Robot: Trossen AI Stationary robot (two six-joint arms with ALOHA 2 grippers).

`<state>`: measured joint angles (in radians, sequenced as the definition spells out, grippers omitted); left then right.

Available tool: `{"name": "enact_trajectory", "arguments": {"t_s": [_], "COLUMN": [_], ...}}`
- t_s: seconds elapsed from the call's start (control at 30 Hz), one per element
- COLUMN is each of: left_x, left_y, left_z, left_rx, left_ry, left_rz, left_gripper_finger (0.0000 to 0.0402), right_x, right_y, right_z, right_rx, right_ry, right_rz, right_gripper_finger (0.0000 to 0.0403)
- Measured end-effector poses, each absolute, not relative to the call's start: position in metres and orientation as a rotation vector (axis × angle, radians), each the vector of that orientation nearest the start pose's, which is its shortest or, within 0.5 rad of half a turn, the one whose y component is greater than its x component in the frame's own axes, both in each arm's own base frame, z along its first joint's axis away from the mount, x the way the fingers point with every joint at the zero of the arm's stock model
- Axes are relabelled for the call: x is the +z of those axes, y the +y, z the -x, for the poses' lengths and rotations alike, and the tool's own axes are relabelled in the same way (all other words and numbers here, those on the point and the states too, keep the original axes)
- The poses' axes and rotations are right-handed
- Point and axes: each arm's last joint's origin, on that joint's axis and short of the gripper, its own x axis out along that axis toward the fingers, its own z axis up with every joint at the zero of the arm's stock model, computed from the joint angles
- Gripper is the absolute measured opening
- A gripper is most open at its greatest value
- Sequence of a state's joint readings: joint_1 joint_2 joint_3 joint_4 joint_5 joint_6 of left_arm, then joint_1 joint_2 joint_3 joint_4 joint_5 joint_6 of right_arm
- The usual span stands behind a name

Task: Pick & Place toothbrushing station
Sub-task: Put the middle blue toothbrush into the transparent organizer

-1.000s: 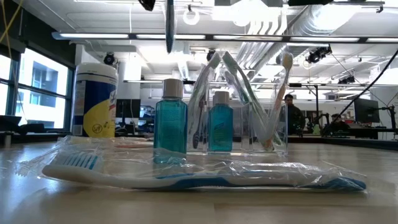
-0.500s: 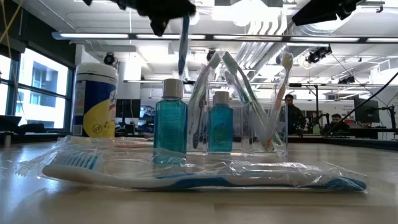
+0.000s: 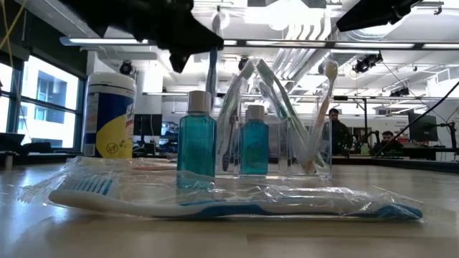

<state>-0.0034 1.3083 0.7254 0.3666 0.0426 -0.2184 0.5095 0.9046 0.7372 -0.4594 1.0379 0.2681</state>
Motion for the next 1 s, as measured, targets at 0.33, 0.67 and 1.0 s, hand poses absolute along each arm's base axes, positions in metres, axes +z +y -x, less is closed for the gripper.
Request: {"name": "enact_trajectory", "arguments": {"t_s": [0.33, 0.67, 1.0], "left_x": [0.238, 0.217, 0.207], "left_y": [0.004, 0.001, 0.001], "left_z": [-0.277, -0.290, -0.297], "left_rx": [-0.015, -0.019, -0.051], "left_ry": [0.207, 0.258, 0.262], "left_rz": [0.240, 0.249, 0.269], "left_gripper_finger": [0.0014, 0.0014, 0.0014], "right_x": [0.280, 0.277, 0.274], "right_y": [0.066, 0.063, 0.062], "right_z": [-0.168, -0.174, -0.177], "right_rx": [-0.540, -0.563, -0.540], "right_ry": [0.378, 0.394, 0.421], "right_rz": [0.173, 0.177, 0.169], "right_gripper_finger": [0.0220, 0.0220, 0.0220]}}
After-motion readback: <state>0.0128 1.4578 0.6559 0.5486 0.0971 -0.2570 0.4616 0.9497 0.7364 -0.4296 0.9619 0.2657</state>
